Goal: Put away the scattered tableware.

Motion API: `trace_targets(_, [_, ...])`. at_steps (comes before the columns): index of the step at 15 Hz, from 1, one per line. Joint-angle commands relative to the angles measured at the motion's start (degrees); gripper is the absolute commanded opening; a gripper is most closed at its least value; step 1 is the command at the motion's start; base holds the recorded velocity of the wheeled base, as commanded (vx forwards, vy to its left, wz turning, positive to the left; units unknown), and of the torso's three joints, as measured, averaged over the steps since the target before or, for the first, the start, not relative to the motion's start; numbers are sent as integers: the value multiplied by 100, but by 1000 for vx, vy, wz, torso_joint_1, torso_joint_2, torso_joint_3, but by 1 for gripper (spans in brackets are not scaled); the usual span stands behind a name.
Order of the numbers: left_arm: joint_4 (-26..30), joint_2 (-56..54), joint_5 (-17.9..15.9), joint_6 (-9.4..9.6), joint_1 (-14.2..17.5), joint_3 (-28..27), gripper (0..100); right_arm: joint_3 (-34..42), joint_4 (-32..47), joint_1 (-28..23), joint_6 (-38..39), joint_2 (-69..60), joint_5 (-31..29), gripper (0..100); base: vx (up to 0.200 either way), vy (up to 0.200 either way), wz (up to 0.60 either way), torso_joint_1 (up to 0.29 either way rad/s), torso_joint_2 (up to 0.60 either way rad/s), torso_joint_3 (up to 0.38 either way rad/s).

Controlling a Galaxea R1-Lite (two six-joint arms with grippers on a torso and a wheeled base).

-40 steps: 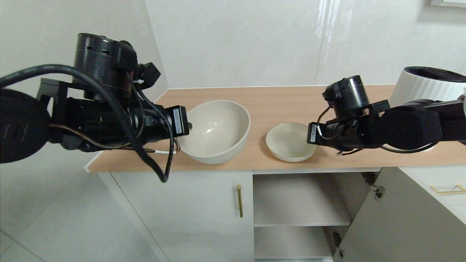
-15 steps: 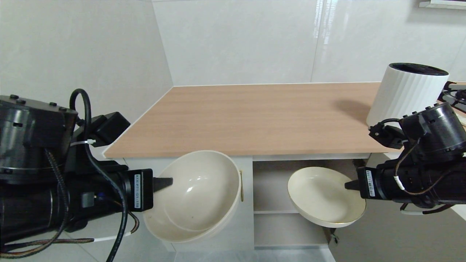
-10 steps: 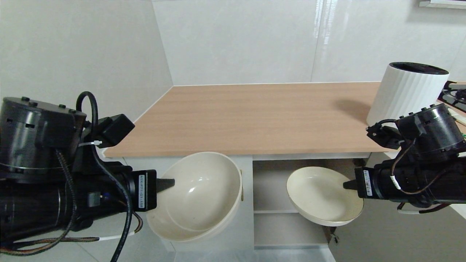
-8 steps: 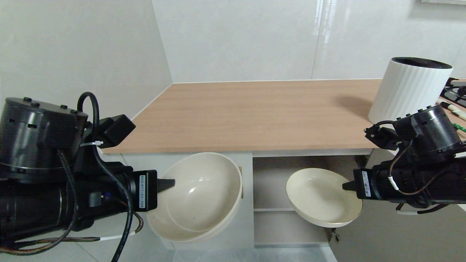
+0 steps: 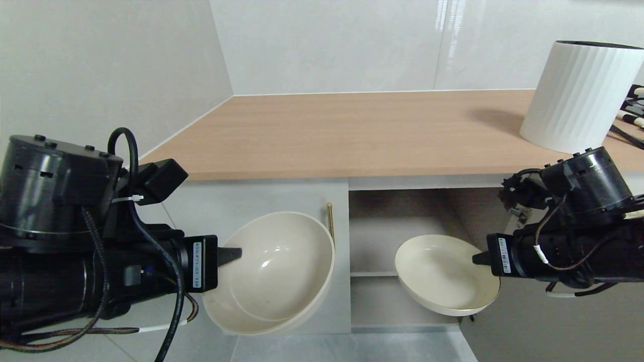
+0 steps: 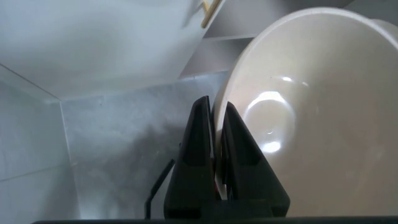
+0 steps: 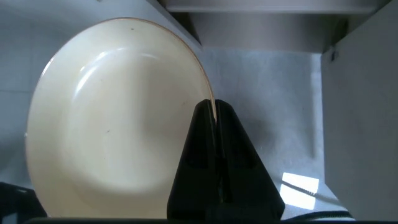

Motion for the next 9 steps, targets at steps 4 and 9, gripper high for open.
trace_targets(4, [3, 12, 2, -3, -1, 1, 0, 122, -251, 1, 1, 88, -6, 0, 0, 0, 0, -126, 450, 327])
trace_targets(9, [3, 47, 2, -3, -1, 1, 0, 201, -366, 1, -79, 88, -15, 0, 0, 0, 0, -49, 259, 198])
